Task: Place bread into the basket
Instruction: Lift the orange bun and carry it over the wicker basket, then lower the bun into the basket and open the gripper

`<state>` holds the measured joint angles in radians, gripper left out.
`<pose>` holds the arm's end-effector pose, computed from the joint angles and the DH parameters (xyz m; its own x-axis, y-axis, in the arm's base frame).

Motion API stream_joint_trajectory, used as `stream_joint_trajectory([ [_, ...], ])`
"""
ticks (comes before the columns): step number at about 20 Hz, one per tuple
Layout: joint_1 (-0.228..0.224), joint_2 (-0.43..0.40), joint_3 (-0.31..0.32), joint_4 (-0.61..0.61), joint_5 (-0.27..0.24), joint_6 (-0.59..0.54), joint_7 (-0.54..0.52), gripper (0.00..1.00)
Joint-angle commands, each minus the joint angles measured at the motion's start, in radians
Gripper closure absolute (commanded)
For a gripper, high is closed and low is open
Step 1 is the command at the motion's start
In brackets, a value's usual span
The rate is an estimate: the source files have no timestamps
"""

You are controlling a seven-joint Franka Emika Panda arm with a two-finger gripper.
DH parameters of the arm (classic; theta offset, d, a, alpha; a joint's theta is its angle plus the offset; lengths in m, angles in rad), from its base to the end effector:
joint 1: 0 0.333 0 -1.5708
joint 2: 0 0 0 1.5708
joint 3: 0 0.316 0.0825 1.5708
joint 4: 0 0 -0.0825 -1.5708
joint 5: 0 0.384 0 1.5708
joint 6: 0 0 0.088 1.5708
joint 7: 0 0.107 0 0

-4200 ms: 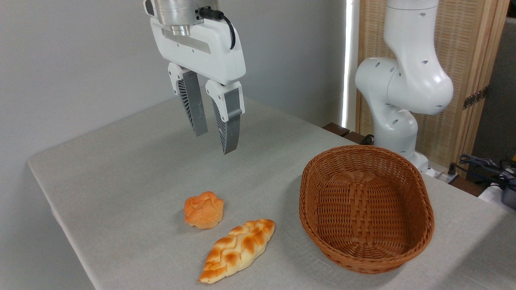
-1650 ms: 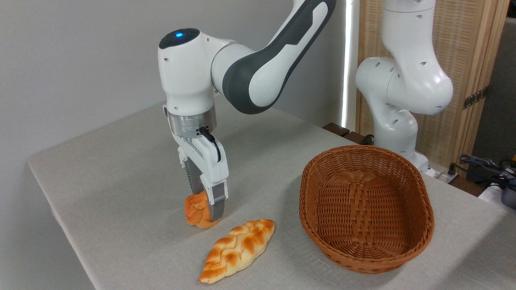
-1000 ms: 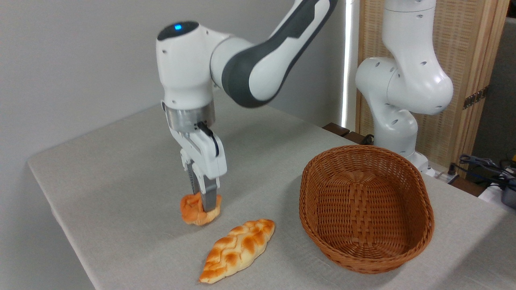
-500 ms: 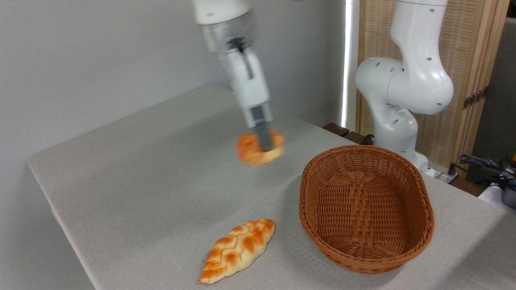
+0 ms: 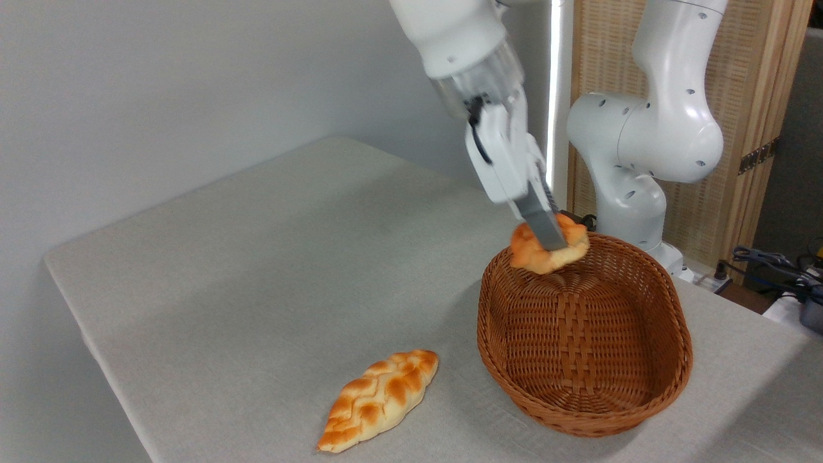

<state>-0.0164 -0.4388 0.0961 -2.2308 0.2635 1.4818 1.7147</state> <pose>0.3819 0.0647 0.5234 -0.1249 -0.9778 -0.1685 -0.9411 0.0629 0.3322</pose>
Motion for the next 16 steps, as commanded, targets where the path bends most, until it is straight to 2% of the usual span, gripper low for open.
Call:
stream_joint_trajectory([
  [1,-0.010,-0.008,0.017,-0.075,0.014,-0.026,0.066,0.76],
  [3,-0.011,-0.006,0.017,-0.104,0.014,-0.031,0.066,0.70],
  [4,-0.011,-0.006,0.017,-0.113,0.013,-0.031,0.065,0.52],
  [5,-0.011,-0.001,0.017,-0.122,0.013,-0.028,0.054,0.29],
  [8,-0.011,0.003,0.017,-0.145,-0.004,-0.021,0.042,0.24],
  [10,-0.011,0.006,0.017,-0.148,-0.082,-0.020,0.007,0.21],
  [11,-0.011,0.012,0.017,-0.154,-0.101,-0.020,-0.009,0.21],
  [16,-0.017,0.012,0.017,-0.156,-0.098,-0.014,-0.013,0.16],
])
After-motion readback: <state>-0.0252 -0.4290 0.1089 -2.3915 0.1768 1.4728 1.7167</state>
